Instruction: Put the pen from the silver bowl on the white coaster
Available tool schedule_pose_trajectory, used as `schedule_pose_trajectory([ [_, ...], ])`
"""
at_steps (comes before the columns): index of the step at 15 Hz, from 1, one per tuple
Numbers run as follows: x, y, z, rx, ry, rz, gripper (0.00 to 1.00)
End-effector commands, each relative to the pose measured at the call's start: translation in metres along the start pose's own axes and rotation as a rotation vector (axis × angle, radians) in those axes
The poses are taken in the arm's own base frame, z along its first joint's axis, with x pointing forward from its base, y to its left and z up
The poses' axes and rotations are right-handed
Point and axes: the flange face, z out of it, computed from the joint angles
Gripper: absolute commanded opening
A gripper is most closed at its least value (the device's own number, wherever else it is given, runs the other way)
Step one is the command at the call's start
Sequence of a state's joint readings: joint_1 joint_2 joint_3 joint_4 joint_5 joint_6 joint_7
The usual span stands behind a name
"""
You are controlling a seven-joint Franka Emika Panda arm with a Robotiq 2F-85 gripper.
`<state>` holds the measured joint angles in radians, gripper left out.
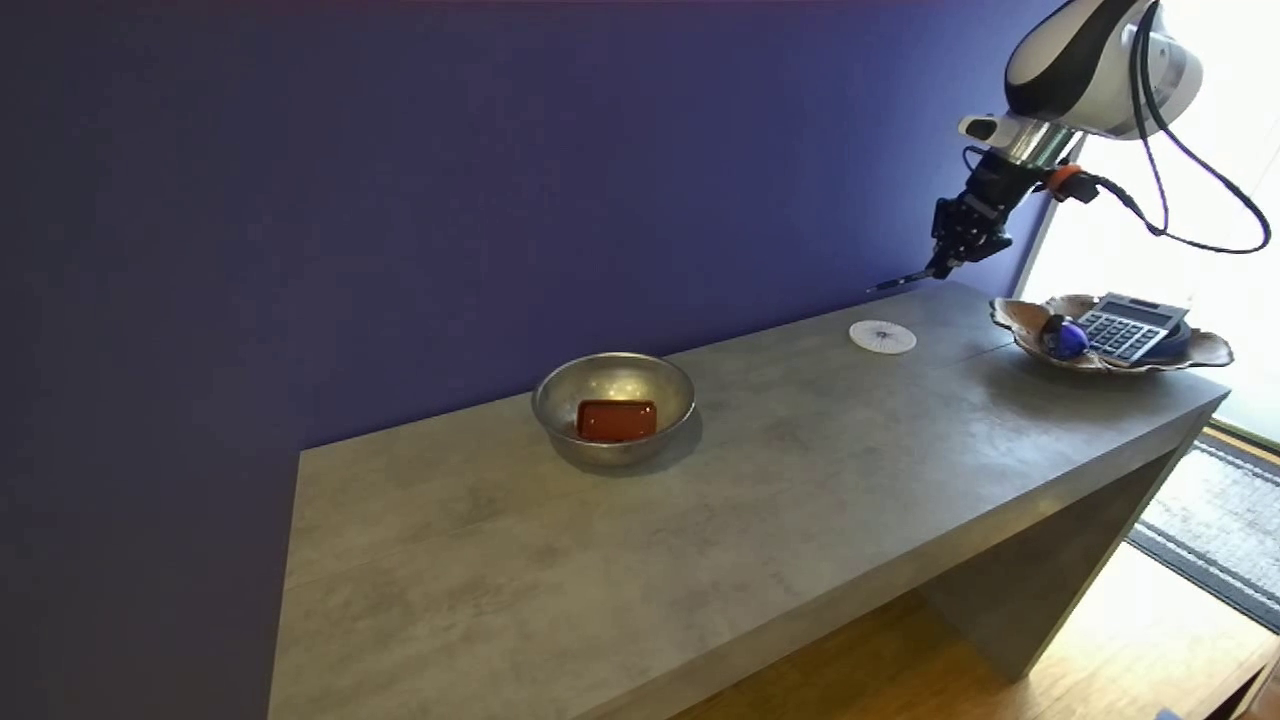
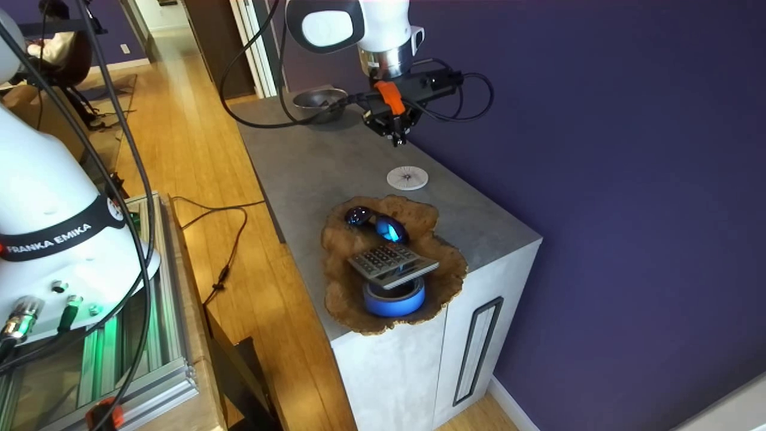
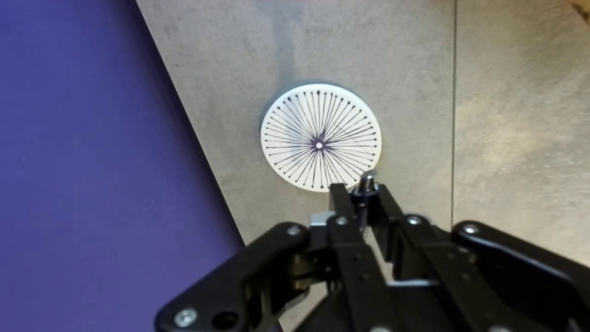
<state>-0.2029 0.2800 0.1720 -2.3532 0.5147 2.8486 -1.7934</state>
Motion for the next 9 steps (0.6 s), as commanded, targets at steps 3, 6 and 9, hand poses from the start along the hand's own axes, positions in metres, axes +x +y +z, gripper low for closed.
schedule_pose_trajectory([
  [3,-0.001,0.001,0.043,-0.050,0.056,-0.022,0.04],
  [6,-0.013,0.012,0.063,-0.086,0.087,0.029,0.04],
  [9,-0.032,0.016,0.079,-0.086,0.084,0.032,0.04],
])
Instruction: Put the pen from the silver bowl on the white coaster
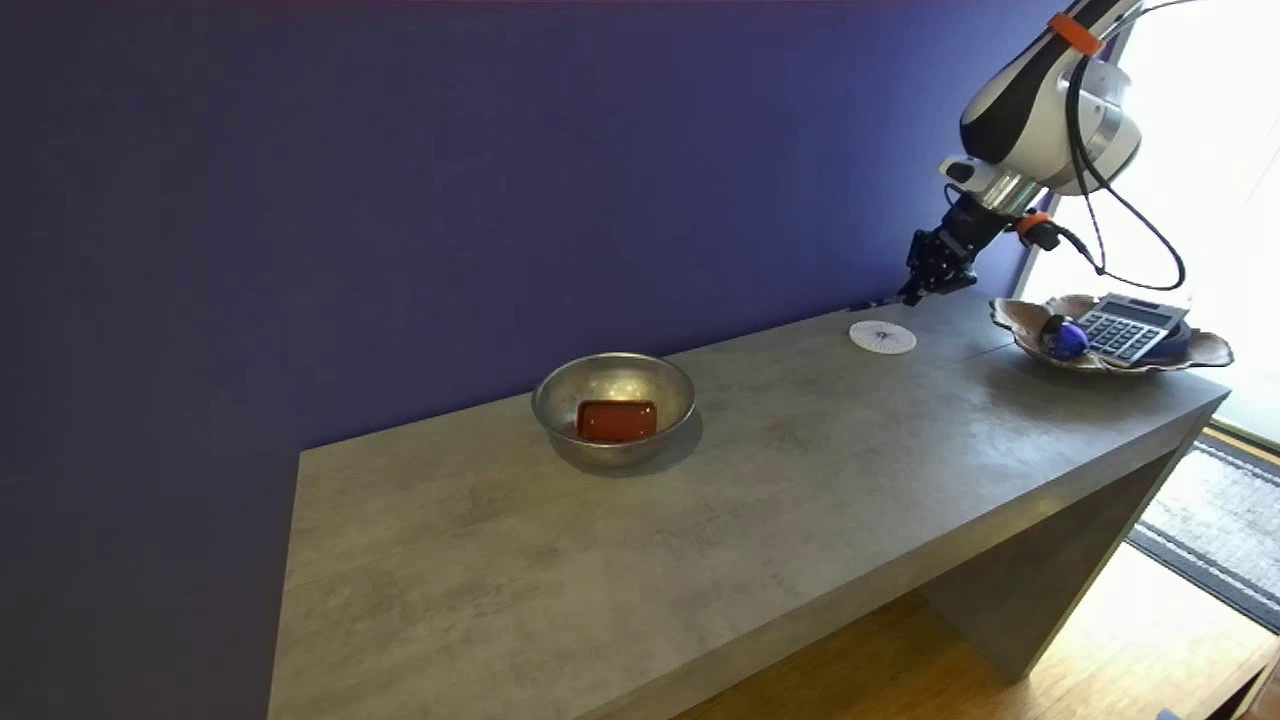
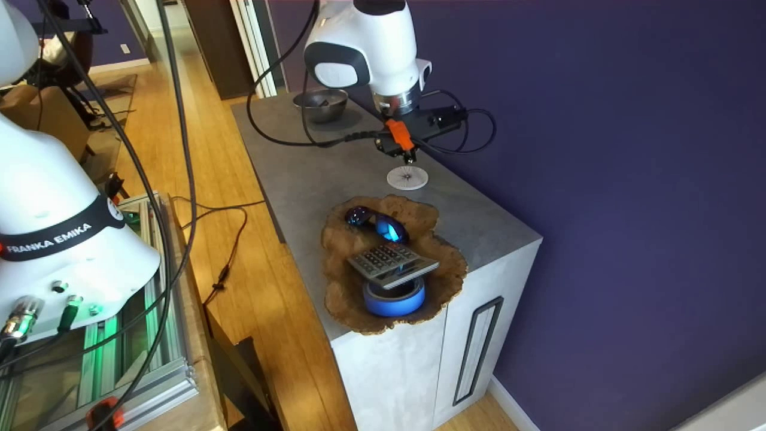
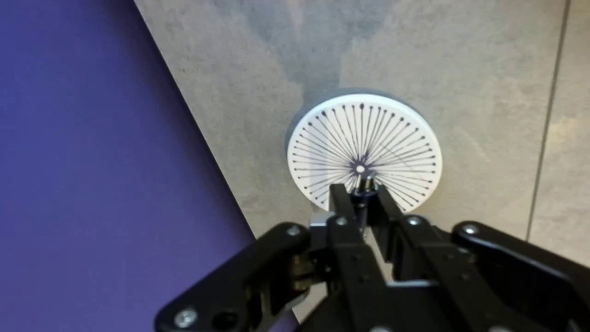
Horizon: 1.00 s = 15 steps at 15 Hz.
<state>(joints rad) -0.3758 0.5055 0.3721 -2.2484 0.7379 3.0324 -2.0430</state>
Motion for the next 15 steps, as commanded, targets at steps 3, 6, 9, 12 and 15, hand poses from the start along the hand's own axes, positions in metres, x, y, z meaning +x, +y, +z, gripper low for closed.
schedule_pose_trajectory([
  [3,-0.035,0.002,0.029,0.037,0.009,0.001,0.04],
  [6,-0.038,-0.003,0.038,0.054,0.024,-0.002,0.04],
  [9,-0.031,-0.002,0.041,0.051,0.048,-0.010,0.04],
  [12,-0.025,0.000,0.043,0.047,0.059,-0.022,0.04],
  [15,-0.027,0.000,0.045,0.048,0.055,-0.023,0.04],
])
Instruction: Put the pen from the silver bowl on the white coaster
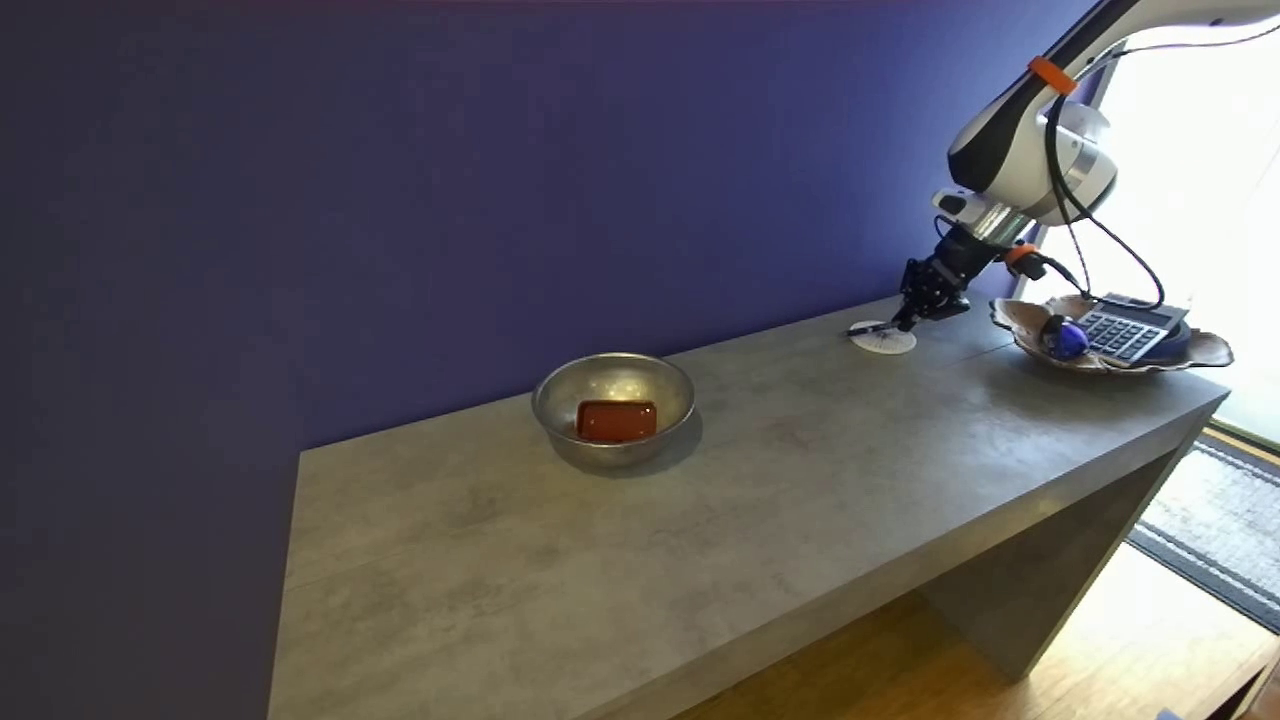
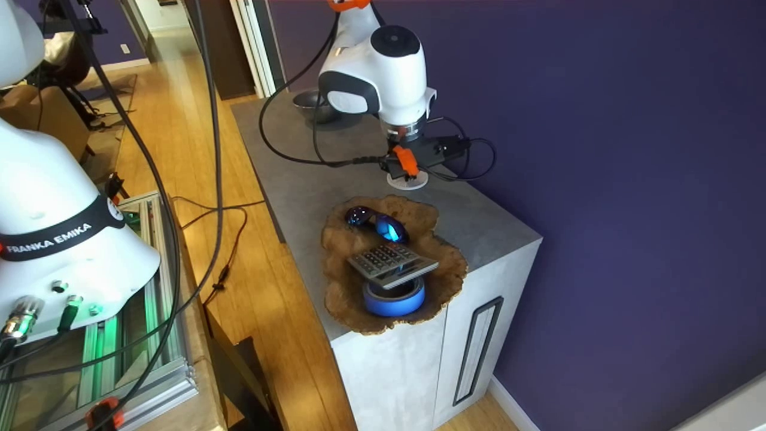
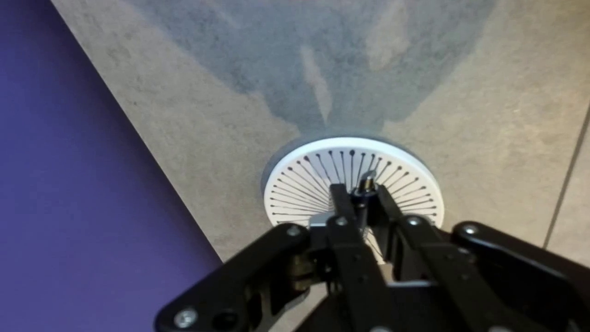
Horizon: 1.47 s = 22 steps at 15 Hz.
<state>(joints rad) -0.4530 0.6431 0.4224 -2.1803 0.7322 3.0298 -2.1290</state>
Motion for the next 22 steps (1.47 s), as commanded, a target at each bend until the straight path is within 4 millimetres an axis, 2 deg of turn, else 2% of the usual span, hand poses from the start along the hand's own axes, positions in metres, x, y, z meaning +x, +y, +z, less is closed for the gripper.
schedule_pose_trajectory([
  [1,-0.006,0.004,0.003,-0.001,0.010,-0.013,0.04],
  [8,-0.013,0.005,0.000,-0.001,-0.008,-0.002,0.05],
  [9,-0.013,0.004,0.000,0.003,-0.010,-0.001,0.41],
  [10,-0.014,0.003,0.000,0.007,-0.012,-0.002,0.42],
  [13,-0.011,0.000,-0.003,0.013,-0.021,-0.010,0.63],
  [14,-0.007,0.000,-0.010,0.012,-0.022,-0.015,0.69],
  [15,-0.002,-0.001,-0.017,0.006,-0.017,-0.023,0.76],
  [16,0.007,-0.005,-0.032,0.003,-0.011,-0.036,0.84],
  [18,0.019,-0.025,-0.060,0.087,0.020,-0.053,0.98],
  [20,0.022,-0.041,-0.079,0.169,0.037,-0.081,1.00],
  [22,0.025,-0.069,-0.101,0.269,0.087,-0.162,1.00],
])
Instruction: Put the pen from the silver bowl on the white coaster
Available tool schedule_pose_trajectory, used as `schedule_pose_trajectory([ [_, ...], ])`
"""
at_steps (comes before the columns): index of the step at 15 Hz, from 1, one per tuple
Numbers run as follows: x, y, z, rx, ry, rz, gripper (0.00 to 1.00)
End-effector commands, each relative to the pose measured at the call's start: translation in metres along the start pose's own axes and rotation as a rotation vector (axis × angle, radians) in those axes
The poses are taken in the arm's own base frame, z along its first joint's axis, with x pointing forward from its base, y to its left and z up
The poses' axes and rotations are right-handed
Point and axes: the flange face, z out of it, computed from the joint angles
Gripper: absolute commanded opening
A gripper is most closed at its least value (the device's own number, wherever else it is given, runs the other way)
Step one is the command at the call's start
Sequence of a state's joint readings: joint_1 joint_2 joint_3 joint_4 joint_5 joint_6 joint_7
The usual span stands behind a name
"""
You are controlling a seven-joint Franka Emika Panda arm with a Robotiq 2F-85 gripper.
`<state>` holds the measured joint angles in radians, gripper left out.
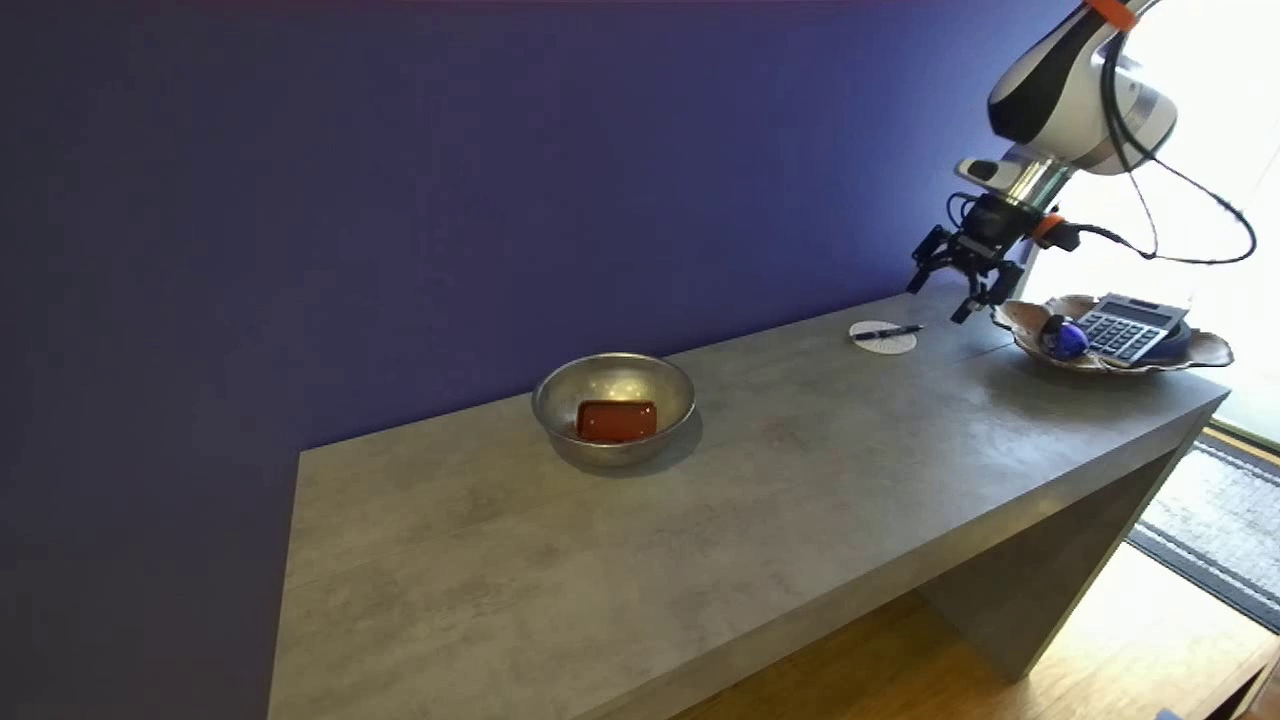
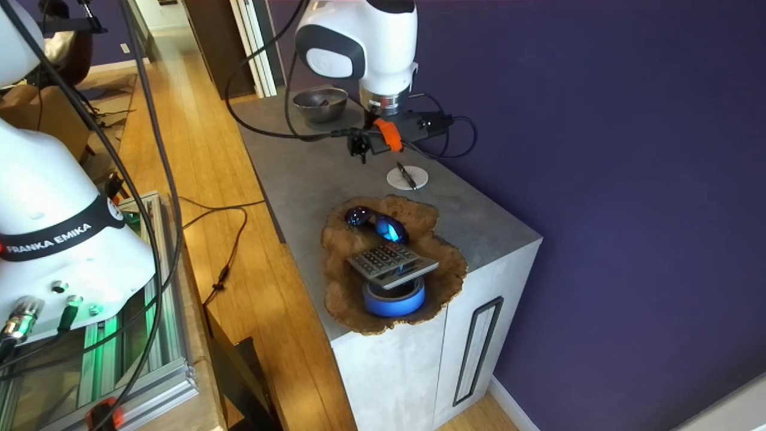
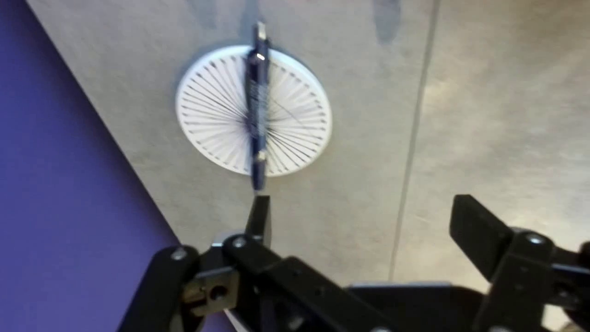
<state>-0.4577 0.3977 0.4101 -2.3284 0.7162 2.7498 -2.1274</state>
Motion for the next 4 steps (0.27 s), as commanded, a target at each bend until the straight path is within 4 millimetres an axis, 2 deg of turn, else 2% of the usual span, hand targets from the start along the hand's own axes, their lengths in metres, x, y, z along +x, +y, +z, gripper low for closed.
schedule_pose_trajectory([
  [1,0.010,-0.063,-0.045,0.155,0.043,-0.118,1.00],
  [3,0.015,-0.090,-0.062,0.181,0.135,-0.213,1.00],
  [4,0.013,-0.056,-0.040,0.171,0.104,-0.141,1.00],
])
